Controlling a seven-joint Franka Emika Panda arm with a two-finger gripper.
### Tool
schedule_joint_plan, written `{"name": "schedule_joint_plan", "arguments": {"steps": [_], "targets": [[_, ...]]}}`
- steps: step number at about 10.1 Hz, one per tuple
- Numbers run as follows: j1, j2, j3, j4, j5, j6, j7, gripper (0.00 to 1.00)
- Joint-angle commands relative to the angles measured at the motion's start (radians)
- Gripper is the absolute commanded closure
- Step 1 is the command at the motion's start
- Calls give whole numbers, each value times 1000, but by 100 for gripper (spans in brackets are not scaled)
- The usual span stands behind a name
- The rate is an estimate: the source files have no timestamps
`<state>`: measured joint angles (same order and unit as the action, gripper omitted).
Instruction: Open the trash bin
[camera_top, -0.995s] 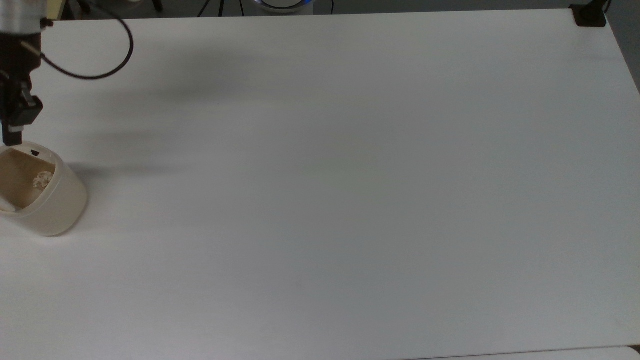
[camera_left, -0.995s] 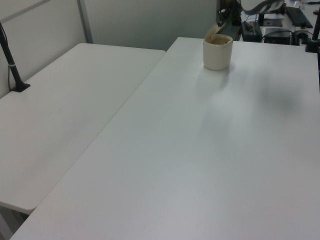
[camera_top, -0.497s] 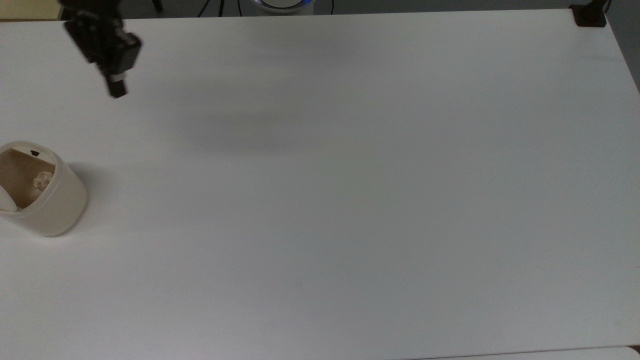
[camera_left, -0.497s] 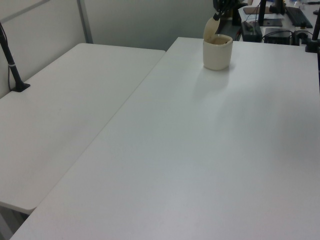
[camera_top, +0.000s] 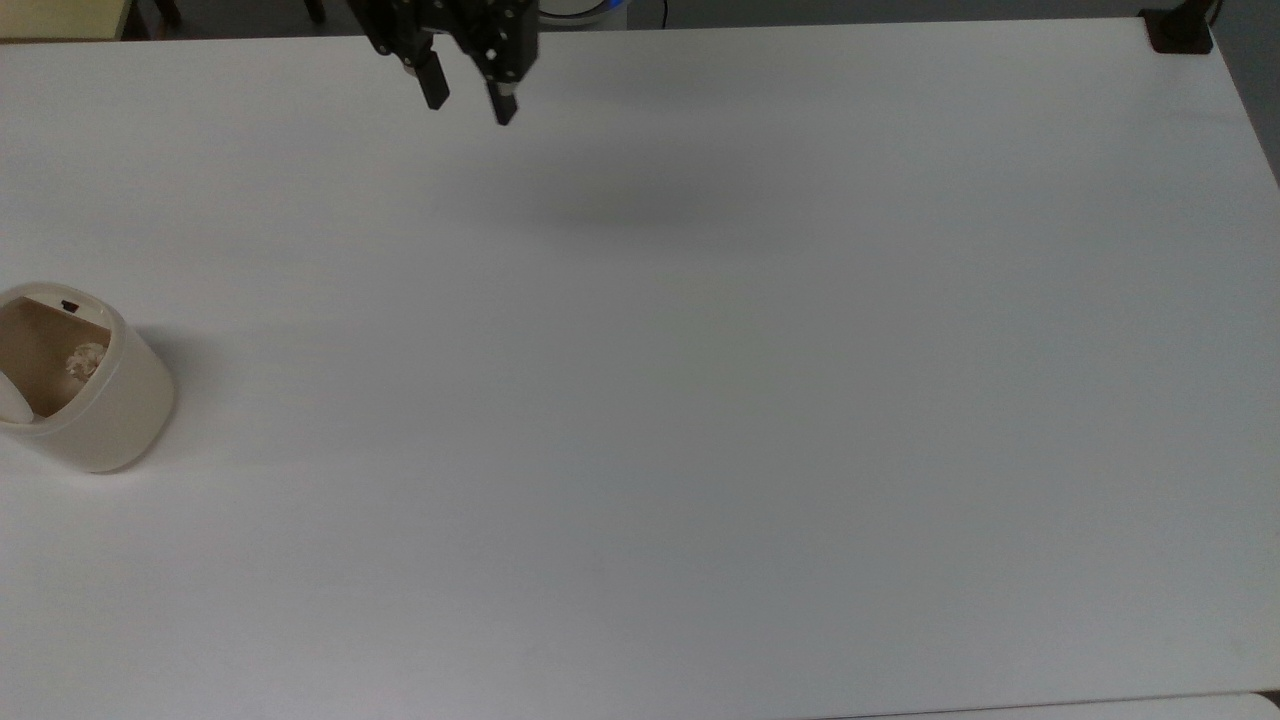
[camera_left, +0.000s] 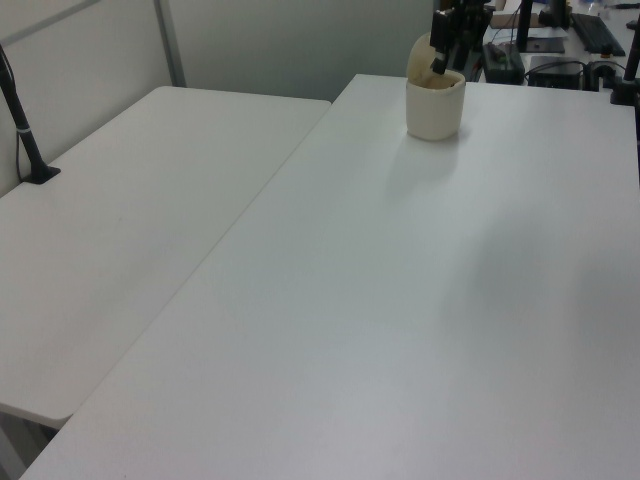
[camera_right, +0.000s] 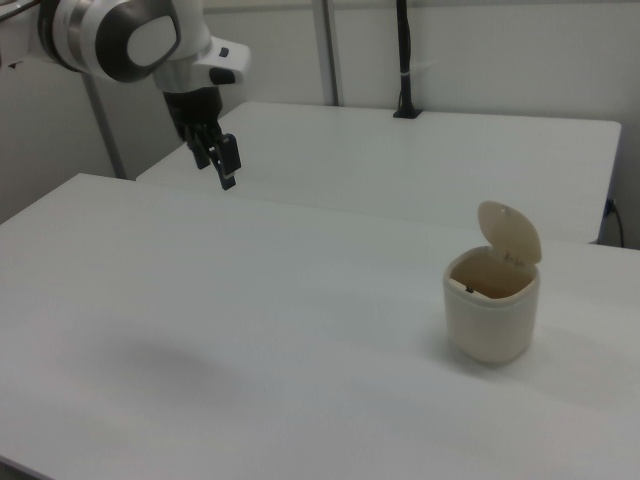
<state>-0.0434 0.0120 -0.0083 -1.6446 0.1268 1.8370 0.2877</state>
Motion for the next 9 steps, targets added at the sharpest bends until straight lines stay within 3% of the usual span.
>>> {"name": "schedule_joint_plan", "arguments": {"steps": [1,4,9], "targets": [[95,-6,-27,-26,-118,-27,-16,0],[86,2,-25,-23,-165,-25,-302,0],[88,-6,-41,-23,-154,-51,-332,0]]}}
